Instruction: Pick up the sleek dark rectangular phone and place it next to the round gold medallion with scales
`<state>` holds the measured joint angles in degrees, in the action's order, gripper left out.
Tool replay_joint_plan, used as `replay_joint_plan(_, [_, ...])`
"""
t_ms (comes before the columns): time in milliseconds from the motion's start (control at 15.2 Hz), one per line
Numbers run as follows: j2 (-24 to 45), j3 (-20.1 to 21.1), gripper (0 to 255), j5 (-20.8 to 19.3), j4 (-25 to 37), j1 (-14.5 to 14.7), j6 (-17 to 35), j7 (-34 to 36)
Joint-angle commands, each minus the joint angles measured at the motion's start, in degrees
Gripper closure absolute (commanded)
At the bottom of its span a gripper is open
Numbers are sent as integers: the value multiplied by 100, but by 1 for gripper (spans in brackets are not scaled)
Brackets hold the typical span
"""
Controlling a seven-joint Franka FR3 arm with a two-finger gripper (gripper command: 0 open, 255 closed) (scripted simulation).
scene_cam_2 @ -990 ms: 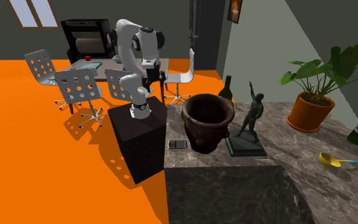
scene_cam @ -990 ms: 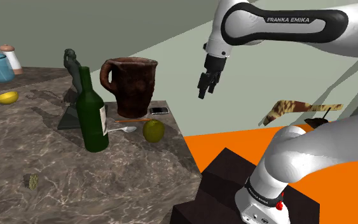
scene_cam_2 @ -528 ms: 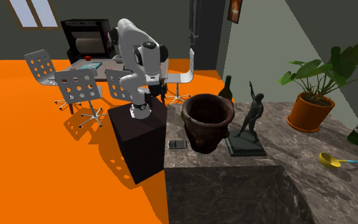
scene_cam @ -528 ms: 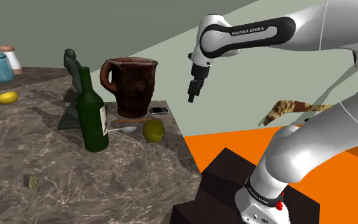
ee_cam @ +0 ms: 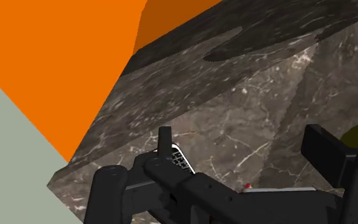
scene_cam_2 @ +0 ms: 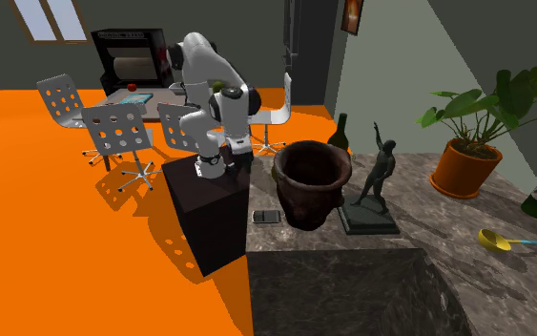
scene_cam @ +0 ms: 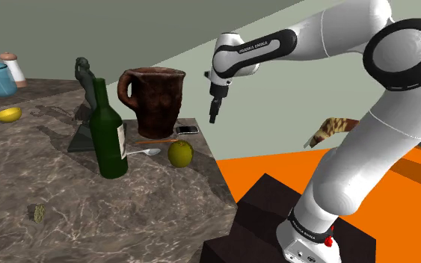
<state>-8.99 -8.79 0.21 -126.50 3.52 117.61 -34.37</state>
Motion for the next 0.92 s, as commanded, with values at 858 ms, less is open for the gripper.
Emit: replay_joint_plan(858, [2452,53,0,366,1524,2,885,-1640])
